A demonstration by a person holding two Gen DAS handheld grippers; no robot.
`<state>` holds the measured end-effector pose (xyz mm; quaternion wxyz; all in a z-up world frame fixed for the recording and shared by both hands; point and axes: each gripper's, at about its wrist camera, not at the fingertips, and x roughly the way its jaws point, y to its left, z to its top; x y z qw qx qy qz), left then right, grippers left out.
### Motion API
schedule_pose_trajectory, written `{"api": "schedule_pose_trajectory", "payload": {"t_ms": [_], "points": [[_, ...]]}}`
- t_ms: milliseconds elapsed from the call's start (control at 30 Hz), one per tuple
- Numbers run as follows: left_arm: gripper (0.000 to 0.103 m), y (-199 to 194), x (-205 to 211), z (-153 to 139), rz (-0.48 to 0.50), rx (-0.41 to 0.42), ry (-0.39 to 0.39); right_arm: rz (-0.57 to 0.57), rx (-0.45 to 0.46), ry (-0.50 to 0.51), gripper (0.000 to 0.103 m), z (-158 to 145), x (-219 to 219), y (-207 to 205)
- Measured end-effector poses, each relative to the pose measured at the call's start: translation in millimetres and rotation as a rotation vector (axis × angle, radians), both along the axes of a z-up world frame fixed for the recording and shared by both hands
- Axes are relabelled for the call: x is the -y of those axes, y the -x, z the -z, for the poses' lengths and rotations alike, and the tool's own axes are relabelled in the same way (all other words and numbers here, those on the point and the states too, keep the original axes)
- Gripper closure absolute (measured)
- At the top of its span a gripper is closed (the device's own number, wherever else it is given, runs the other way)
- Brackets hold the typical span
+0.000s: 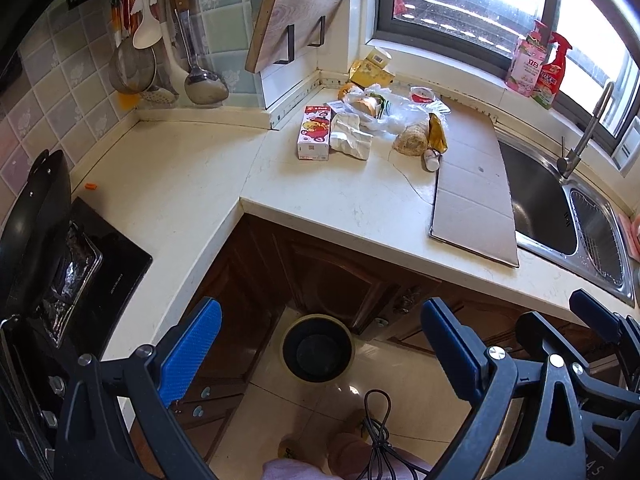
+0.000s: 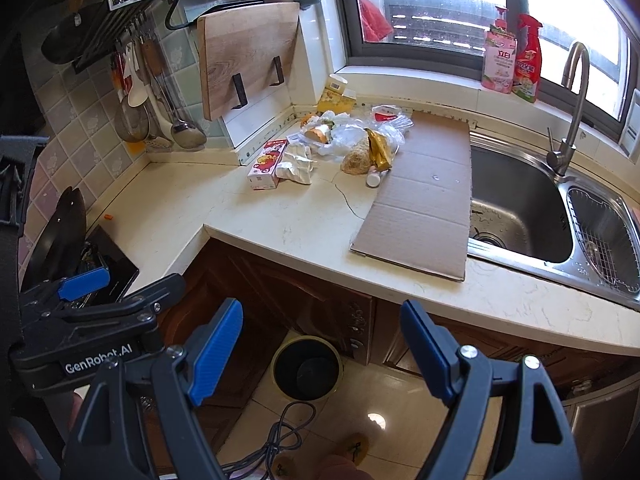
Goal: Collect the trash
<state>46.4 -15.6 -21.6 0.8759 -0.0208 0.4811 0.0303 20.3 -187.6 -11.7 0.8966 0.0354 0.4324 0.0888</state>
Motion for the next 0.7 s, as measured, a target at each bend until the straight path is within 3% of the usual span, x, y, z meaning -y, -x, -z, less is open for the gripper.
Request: {"api": "schedule_pose_trajectory", "payload": {"t_ms": [367, 700], "points": [[0.004, 3, 3, -8, -0.022, 0.039, -0.013, -0.021, 0.04, -0.002, 0.021, -9, 2, -2], [0.003, 7, -8, -2, -0.073, 0.007, -0.045, -0.08, 0.026, -0.015, 0.021, -4, -10, -5]]}}
